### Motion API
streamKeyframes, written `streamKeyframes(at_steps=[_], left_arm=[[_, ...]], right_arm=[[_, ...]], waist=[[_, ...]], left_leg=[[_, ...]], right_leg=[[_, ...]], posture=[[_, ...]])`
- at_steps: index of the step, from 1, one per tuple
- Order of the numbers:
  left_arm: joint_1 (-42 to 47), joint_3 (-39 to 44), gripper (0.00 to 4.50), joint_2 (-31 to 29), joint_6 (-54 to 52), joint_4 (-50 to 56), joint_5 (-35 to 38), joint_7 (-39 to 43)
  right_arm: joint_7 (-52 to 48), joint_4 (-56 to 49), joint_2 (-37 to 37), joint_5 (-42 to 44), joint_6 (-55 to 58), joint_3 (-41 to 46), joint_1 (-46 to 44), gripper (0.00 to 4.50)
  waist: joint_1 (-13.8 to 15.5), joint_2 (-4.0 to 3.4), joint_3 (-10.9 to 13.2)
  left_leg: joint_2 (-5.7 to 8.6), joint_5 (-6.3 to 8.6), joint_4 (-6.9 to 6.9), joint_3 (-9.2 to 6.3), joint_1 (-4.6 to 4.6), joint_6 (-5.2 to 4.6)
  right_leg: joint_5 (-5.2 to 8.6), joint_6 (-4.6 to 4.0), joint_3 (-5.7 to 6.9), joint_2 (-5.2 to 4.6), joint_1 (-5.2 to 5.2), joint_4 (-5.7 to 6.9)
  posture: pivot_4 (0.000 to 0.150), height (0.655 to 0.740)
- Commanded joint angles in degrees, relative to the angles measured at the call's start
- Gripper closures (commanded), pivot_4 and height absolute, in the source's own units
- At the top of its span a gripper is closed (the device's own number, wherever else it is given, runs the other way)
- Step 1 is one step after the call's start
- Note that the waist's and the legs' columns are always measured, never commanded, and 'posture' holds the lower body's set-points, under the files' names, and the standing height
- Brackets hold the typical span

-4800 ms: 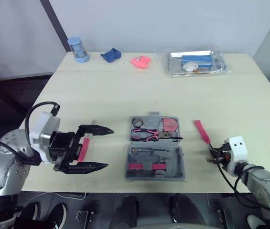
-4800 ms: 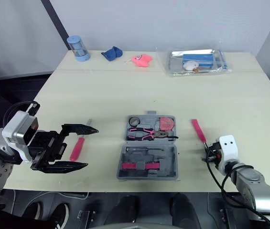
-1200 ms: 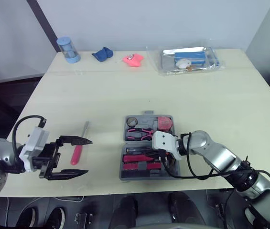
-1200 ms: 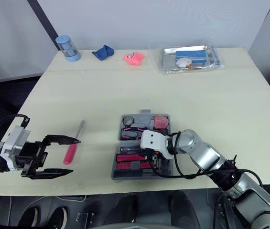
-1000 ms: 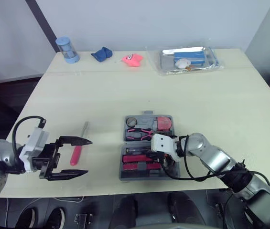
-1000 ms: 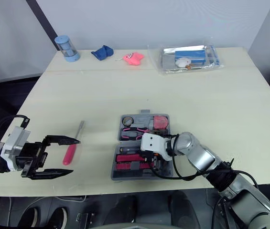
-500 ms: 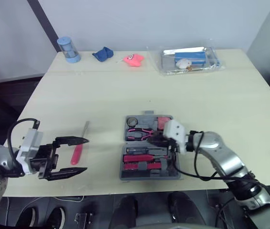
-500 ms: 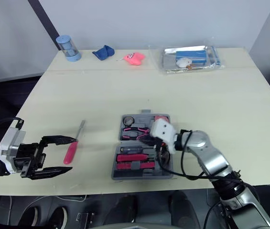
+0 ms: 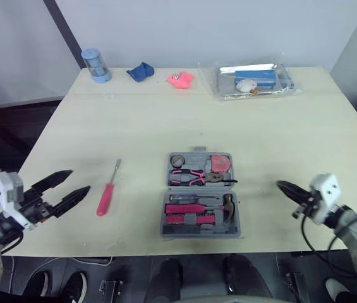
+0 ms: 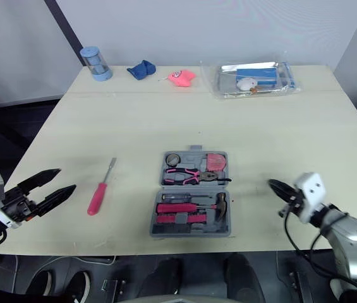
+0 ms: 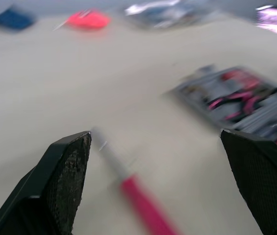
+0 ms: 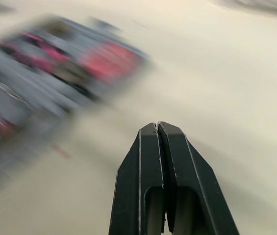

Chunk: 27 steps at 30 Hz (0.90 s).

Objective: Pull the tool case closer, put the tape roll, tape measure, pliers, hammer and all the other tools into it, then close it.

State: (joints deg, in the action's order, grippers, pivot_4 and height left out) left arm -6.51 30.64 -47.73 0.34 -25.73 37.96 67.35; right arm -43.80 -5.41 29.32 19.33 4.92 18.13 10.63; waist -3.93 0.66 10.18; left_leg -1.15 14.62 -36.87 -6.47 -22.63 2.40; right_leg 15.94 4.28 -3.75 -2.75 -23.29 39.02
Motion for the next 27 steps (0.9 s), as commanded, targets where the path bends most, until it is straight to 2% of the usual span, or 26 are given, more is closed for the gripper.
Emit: streamKeyframes(at_steps=[1,5,7,9,14,18,21,27], left_arm=[[0.95,3.97,0.00,-0.18,3.19,-6.14,-2.28,-3.43],[1.46,4.60,0.00,0.15,5.25,-11.61,-3.97,-3.21],[1.36,4.62,0.00,0.34,6.37,-13.52,-4.80,-3.04],[1.28,4.52,0.00,0.54,7.13,-14.69,-5.47,-3.01],[0.98,4.36,0.00,1.65,7.87,-14.34,-5.94,-2.62],[0.33,4.21,0.00,3.29,7.32,-11.24,-5.79,-3.01],[-0.36,4.98,0.00,5.37,4.87,-6.49,-4.73,-6.19],[-2.85,3.85,0.00,13.02,-6.77,15.32,-2.23,-21.35]], right_arm=[[0.58,1.99,0.05,2.56,-4.11,6.03,2.03,3.73],[-0.06,5.87,-0.12,4.41,-5.80,9.33,3.79,1.79],[-0.36,7.75,-0.27,5.77,-6.18,10.93,4.51,0.57],[-0.49,9.92,-0.25,6.15,-7.11,12.03,5.25,0.05],[-1.31,12.57,-0.10,6.57,-8.98,12.50,6.18,0.05],[-1.27,9.56,0.20,7.35,-8.33,11.80,6.30,0.05],[-3.14,4.50,1.23,9.70,-5.21,10.51,6.87,0.05],[-9.59,-5.36,8.08,11.35,0.69,5.85,7.07,0.05]], waist=[[0.05,0.01,-0.01],[0.12,0.02,-0.02],[0.15,0.03,-0.02],[0.15,0.03,-0.02],[0.13,0.07,-0.05],[0.10,0.06,-0.07],[0.12,0.06,-0.08],[0.64,0.15,-0.15]], left_leg=[[0.00,0.00,0.00,-0.01,0.03,0.00],[0.00,0.01,0.03,0.01,0.33,0.00],[0.00,0.01,0.18,0.07,0.70,0.00],[0.00,0.01,0.21,0.08,0.74,0.00],[0.00,0.01,0.21,0.13,0.78,0.00],[-0.01,0.01,0.23,0.20,0.83,0.00],[-0.02,0.01,0.23,0.20,0.82,0.00],[-0.02,0.01,0.21,0.20,0.80,0.00]], right_leg=[[0.00,0.00,0.00,0.00,0.04,0.00],[0.00,0.00,0.00,0.00,0.35,-0.07],[0.02,0.00,-0.05,-0.01,0.70,-0.15],[0.02,0.00,-0.07,-0.01,0.71,-0.15],[0.02,0.00,-0.13,-0.01,0.71,-0.14],[0.02,0.00,-0.20,-0.01,0.72,-0.12],[0.01,0.00,-0.20,-0.02,0.72,-0.12],[0.01,0.01,-0.22,-0.05,0.74,-0.14]], posture=[[0.150,0.7400],[0.150,0.7400],[0.150,0.7400],[0.150,0.7400],[0.150,0.7400],[0.150,0.7400],[0.150,0.7400],[0.150,0.7400]])
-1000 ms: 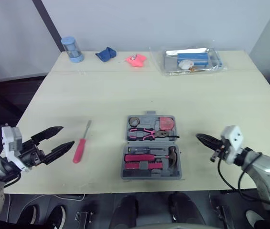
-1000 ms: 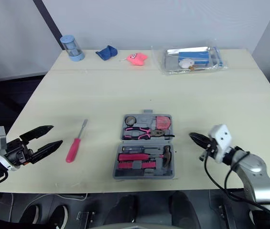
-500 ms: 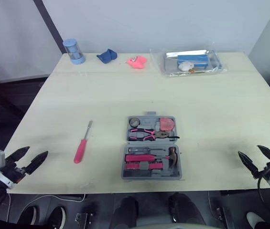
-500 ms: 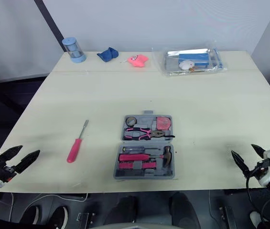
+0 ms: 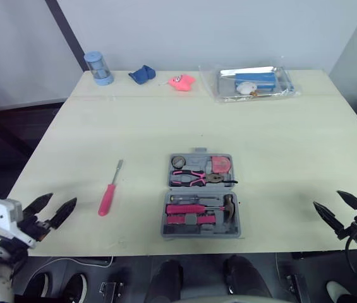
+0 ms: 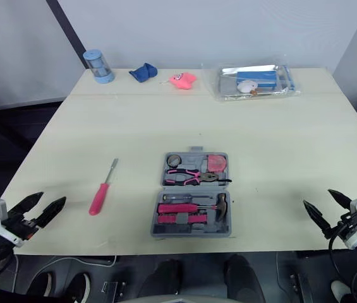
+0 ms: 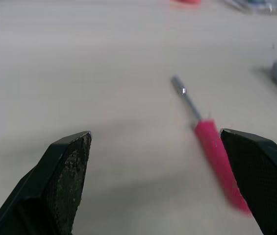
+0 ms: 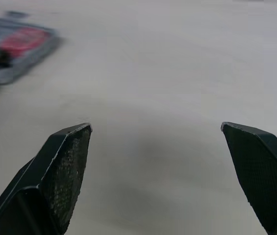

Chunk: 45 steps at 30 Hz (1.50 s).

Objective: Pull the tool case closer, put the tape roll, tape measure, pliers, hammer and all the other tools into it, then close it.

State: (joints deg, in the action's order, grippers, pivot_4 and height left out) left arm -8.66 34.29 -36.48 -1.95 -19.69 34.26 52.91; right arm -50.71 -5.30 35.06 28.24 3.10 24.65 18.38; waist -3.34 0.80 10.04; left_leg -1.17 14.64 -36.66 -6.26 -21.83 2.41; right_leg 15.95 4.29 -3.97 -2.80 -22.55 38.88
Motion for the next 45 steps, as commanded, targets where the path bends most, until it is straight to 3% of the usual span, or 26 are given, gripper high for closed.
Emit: streamKeyframes(at_steps=[1,14,25,45], left_arm=[[-0.72,-0.30,0.00,2.66,-5.65,11.56,1.11,-8.80],[-0.69,-8.39,0.00,9.43,-16.86,27.38,-6.72,-28.23],[-0.50,-13.12,0.00,11.56,-20.28,29.28,-10.71,-32.58],[8.35,-16.42,0.00,11.76,-30.92,24.78,-16.10,-39.23]], right_arm=[[-3.32,-6.98,3.02,3.46,3.59,-1.15,-1.31,0.05],[-11.93,-17.49,6.72,9.26,10.18,-12.37,-14.60,0.05],[-17.61,-14.32,6.82,5.65,6.63,-17.96,-23.32,0.05],[-16.88,-15.36,5.89,4.06,5.57,-18.63,-23.24,0.05]], waist=[[0.10,0.02,-0.01],[0.85,0.09,-0.04],[1.10,0.10,-0.04],[1.11,0.10,-0.05]], left_leg=[[0.00,0.00,0.00,0.00,0.01,0.00],[0.01,0.00,-0.09,-0.02,0.01,0.00],[0.03,0.00,-0.10,-0.05,-0.03,0.01],[0.04,0.00,-0.11,-0.08,-0.03,0.01]], right_leg=[[0.00,0.00,0.00,-0.01,0.03,0.00],[-0.01,0.01,0.02,0.01,0.07,-0.01],[-0.01,0.01,0.05,0.01,0.06,-0.04],[-0.01,0.01,0.08,0.00,0.06,-0.03]], posture=[[0.150,0.7400],[0.150,0.7400],[0.150,0.7400],[0.150,0.7400]])
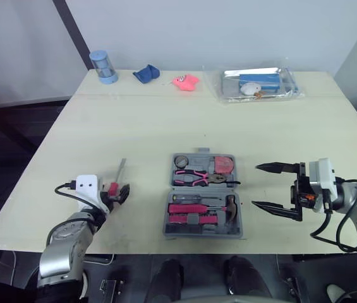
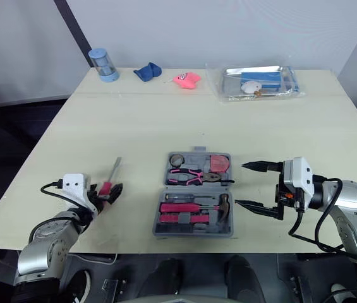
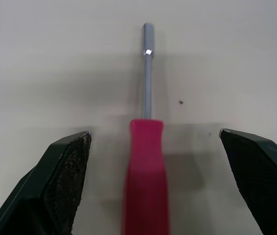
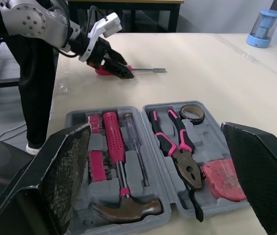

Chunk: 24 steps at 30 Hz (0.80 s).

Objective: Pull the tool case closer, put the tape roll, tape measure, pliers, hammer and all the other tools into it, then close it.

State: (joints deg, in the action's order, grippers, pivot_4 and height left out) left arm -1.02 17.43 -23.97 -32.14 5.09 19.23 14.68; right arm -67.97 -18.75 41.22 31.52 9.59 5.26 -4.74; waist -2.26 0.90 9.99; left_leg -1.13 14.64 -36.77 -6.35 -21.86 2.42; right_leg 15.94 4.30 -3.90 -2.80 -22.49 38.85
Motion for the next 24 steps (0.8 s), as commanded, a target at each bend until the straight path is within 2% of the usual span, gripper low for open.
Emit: streamKeyframes(at_steps=[1,12,15,17,18,19,21,24], left_arm=[[0.97,0.24,0.00,-0.96,-0.79,-0.40,-1.51,-1.07],[2.72,-1.32,0.00,-1.06,-2.98,-1.49,-2.39,0.06],[2.64,-1.12,1.01,-0.93,-3.56,-1.21,-2.45,-0.03],[2.59,-1.05,2.06,-0.87,-3.97,-1.04,-2.44,-0.15],[2.52,-1.02,2.42,-0.84,-4.12,-0.93,-2.43,-0.19],[2.48,-0.99,3.10,-0.83,-4.26,-0.85,-2.42,-0.18],[2.36,-0.94,3.93,-0.78,-4.53,-0.62,-2.44,-0.20],[2.28,-0.92,3.90,-0.78,-4.97,-0.40,-2.49,-0.24]], right_arm=[[0.40,-2.00,-0.33,0.85,-0.94,0.74,-0.06,0.05],[-0.34,-2.50,-0.47,1.00,-1.32,0.67,0.51,0.05],[-0.48,-2.31,-0.55,0.76,-1.58,0.60,0.72,0.00],[-0.52,-2.25,-0.56,0.70,-1.76,0.55,0.86,0.00],[-0.53,-2.20,-0.56,0.66,-1.87,0.50,0.87,0.00],[-0.52,-2.10,-0.56,0.63,-1.97,0.43,0.82,0.00],[-0.52,-2.00,-0.54,0.60,-2.12,0.36,0.77,0.00],[-0.72,-1.86,-0.56,0.57,-2.27,0.21,0.76,0.00]], waist=[[0.03,0.00,0.00],[-0.01,-0.01,0.00],[-0.02,-0.01,0.00],[0.02,-0.01,0.00],[0.04,-0.01,0.00],[0.04,-0.01,0.00],[0.04,-0.01,0.00],[0.04,-0.01,0.00]], left_leg=[[0.00,0.00,0.00,0.00,0.00,0.00],[0.01,0.00,0.00,0.00,0.01,0.00],[0.01,0.00,0.00,0.00,0.02,0.00],[0.01,0.00,0.00,0.01,0.01,0.00],[0.02,0.00,0.00,0.01,0.01,0.00],[0.02,0.00,0.00,0.00,0.01,0.00],[0.02,0.00,0.00,0.01,0.01,0.00],[0.02,0.00,0.00,0.00,0.01,0.00]], right_leg=[[0.00,0.00,0.00,0.00,0.00,0.00],[0.00,0.00,0.00,-0.01,0.00,0.00],[0.00,0.00,0.00,-0.01,0.00,0.00],[0.00,0.00,0.00,-0.01,0.00,0.00],[0.00,0.00,0.00,-0.01,0.01,0.00],[0.00,0.00,0.00,-0.01,0.00,0.00],[0.00,0.00,0.00,-0.01,0.01,0.00],[0.00,0.00,0.00,-0.01,0.01,0.00]], posture=[[0.150,0.7400],[0.150,0.7400],[0.150,0.7400],[0.150,0.7400],[0.150,0.7400],[0.150,0.7400],[0.150,0.7400],[0.150,0.7400]])
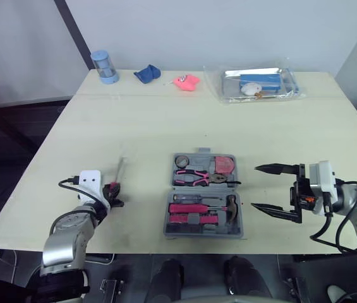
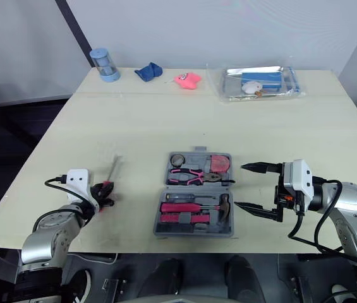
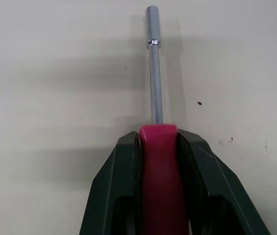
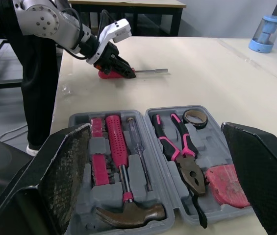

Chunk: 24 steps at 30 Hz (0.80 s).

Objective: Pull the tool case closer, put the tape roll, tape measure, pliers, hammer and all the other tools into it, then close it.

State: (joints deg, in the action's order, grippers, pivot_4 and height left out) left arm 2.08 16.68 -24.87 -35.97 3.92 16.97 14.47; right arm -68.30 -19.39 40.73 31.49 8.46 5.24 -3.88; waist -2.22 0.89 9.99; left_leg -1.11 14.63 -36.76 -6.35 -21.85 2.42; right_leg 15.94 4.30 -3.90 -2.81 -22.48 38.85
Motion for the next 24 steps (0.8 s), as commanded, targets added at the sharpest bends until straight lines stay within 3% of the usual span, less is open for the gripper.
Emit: streamKeyframes(at_steps=[1,16,24], left_arm=[[-0.79,-0.14,3.90,0.08,-1.20,0.71,-0.28,-0.04],[-1.13,1.63,3.90,-2.60,-1.30,3.04,0.87,2.77],[-4.06,3.09,3.90,-9.33,-0.47,7.25,4.21,12.71]], right_arm=[[-0.54,-1.26,-0.11,0.70,-1.15,0.14,-0.11,0.00],[-1.92,-0.49,-0.52,1.20,-1.50,0.08,-0.54,0.00],[-1.78,-0.43,-0.63,1.37,-1.43,0.12,-0.37,0.00]], waist=[[0.00,0.00,0.00],[-0.12,0.00,0.00],[-0.06,0.02,0.02]], left_leg=[[0.00,0.00,0.00,0.00,0.00,0.00],[0.00,0.00,0.00,0.00,0.00,0.00],[0.00,0.00,0.00,-0.03,-0.04,0.00]], right_leg=[[0.00,0.00,0.00,0.00,0.00,0.00],[0.00,0.00,0.00,0.00,0.00,0.00],[0.00,0.00,0.02,0.00,-0.02,-0.02]], posture=[[0.150,0.7400],[0.150,0.7400],[0.150,0.7400]])
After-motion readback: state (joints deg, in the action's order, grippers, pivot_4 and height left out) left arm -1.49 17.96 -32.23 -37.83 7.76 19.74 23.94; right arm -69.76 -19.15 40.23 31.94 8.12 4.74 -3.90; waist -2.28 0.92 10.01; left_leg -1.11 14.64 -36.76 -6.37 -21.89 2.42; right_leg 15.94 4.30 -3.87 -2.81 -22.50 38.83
